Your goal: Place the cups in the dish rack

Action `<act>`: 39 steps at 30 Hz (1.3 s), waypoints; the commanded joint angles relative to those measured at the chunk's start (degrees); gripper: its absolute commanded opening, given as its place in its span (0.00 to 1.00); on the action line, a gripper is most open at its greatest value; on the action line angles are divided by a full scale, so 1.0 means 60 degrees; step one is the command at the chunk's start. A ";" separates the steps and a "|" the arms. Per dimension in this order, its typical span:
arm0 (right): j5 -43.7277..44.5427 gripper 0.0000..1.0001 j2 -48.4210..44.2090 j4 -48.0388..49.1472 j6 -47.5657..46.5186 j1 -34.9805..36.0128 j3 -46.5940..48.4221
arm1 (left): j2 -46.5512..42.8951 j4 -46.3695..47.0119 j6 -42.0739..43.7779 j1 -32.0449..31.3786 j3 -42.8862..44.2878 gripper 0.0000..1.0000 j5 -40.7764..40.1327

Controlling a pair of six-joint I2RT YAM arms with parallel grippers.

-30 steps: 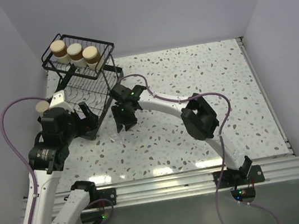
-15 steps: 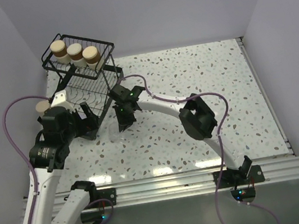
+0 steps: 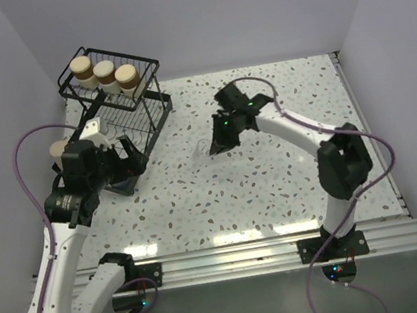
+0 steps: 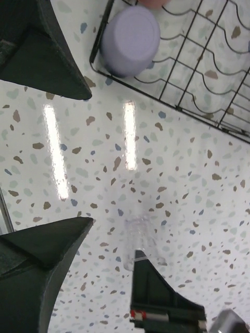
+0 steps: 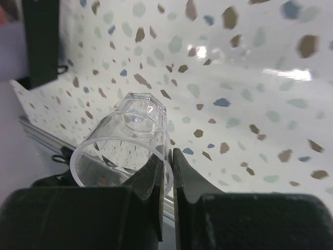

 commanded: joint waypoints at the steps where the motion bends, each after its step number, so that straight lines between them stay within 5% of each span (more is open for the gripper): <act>1: -0.0898 0.00 -0.1838 0.0552 0.0012 -0.0914 -0.0651 | 0.0675 0.0919 -0.0316 -0.0041 0.0766 0.96 0.1570; 9: -0.2906 0.00 -0.3787 0.3035 0.1418 -0.1898 -0.2203 | 0.1395 0.2337 -0.1999 -0.0596 0.0815 0.97 0.3883; 18: -0.4167 0.00 -0.4609 0.4931 0.3103 -0.2206 -0.2660 | 0.0224 0.7215 -0.5836 -0.1550 -0.2263 0.96 0.4033; 29: -0.4490 0.00 -0.4887 0.6395 0.4699 -0.2206 -0.2732 | 0.0940 1.0918 -0.6439 -0.1536 -0.2791 0.99 0.4517; 39: -0.4534 0.00 -0.5137 0.7642 0.5682 -0.2046 -0.3114 | 0.2183 1.5549 -0.8707 -0.1536 -0.4080 0.97 0.4648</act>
